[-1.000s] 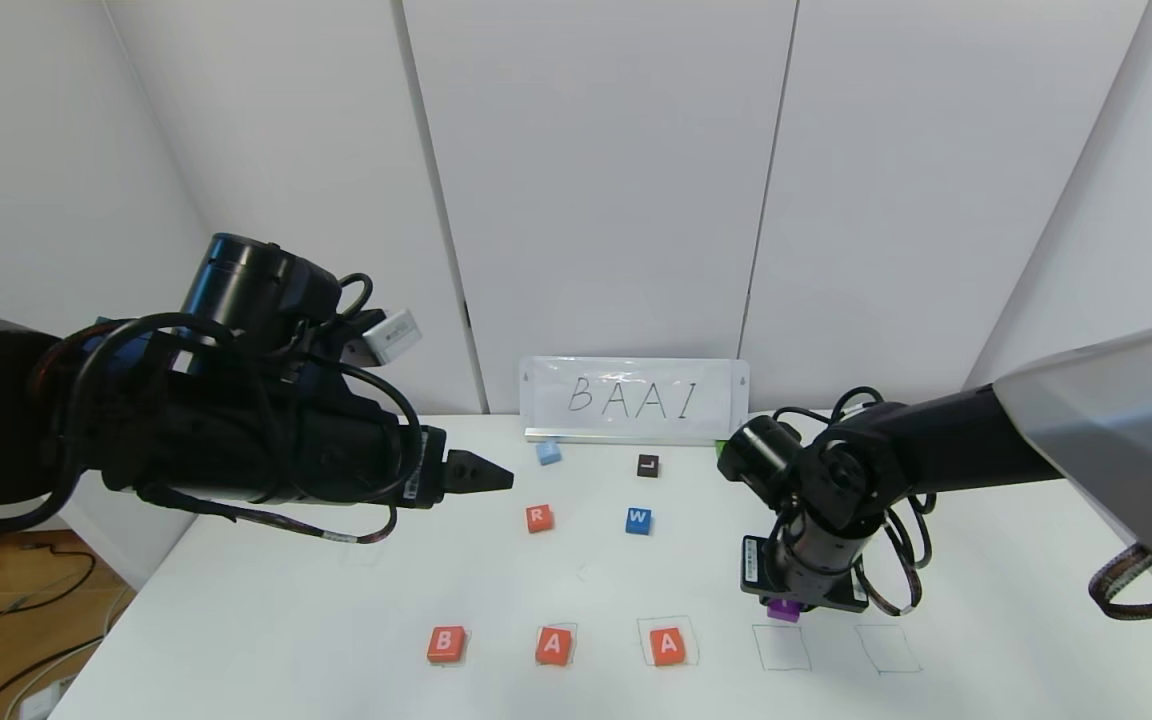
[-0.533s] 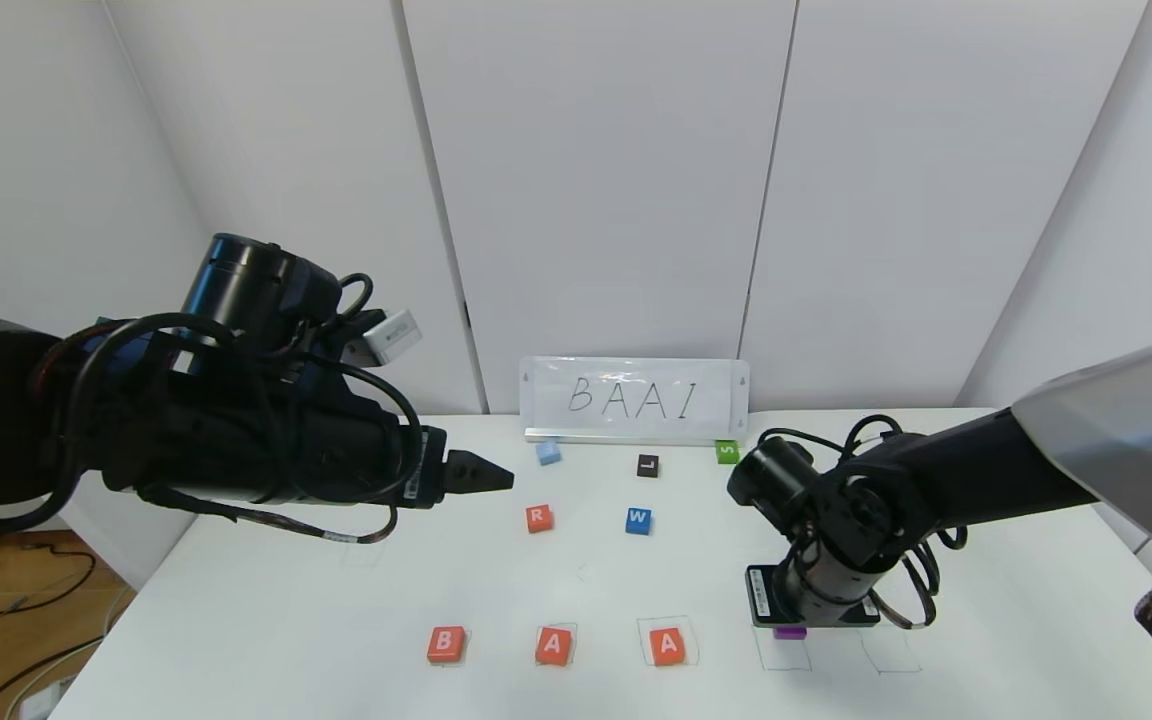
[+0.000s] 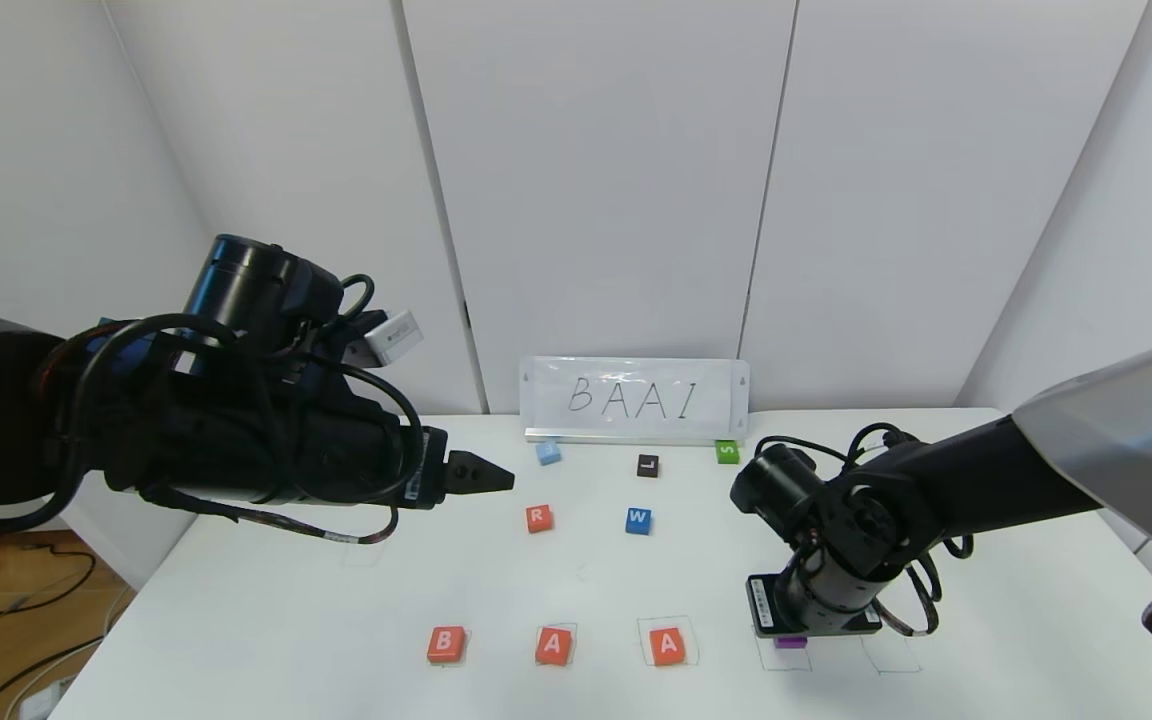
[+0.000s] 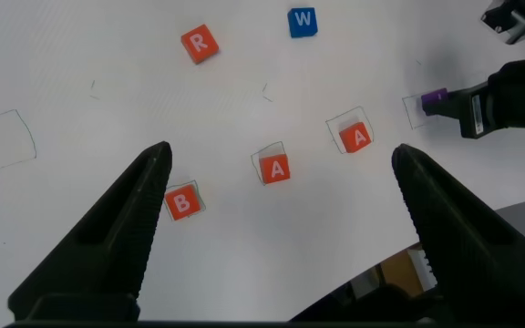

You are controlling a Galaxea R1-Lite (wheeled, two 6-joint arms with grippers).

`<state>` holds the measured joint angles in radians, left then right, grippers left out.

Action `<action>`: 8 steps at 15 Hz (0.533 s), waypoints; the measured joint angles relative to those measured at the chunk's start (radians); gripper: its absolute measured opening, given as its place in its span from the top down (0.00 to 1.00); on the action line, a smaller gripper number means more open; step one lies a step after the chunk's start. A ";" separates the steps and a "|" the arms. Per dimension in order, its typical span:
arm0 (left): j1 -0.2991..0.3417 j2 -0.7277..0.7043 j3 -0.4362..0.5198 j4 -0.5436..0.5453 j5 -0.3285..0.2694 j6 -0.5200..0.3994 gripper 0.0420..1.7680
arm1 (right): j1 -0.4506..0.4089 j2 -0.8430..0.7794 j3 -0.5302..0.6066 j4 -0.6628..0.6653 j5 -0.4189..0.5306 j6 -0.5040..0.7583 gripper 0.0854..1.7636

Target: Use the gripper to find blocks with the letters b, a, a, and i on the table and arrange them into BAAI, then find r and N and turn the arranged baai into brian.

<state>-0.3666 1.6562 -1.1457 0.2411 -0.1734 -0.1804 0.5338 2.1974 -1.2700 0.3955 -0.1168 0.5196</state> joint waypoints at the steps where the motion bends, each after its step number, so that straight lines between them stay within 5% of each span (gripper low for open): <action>1: 0.000 0.000 0.000 0.000 0.000 0.000 0.03 | 0.001 0.000 0.001 0.001 0.001 0.001 0.73; 8: 0.000 0.000 0.000 0.000 0.001 0.000 0.03 | 0.017 0.006 0.006 0.004 0.006 0.003 0.73</action>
<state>-0.3666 1.6562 -1.1457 0.2406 -0.1719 -0.1800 0.5513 2.2038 -1.2638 0.3994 -0.1109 0.5226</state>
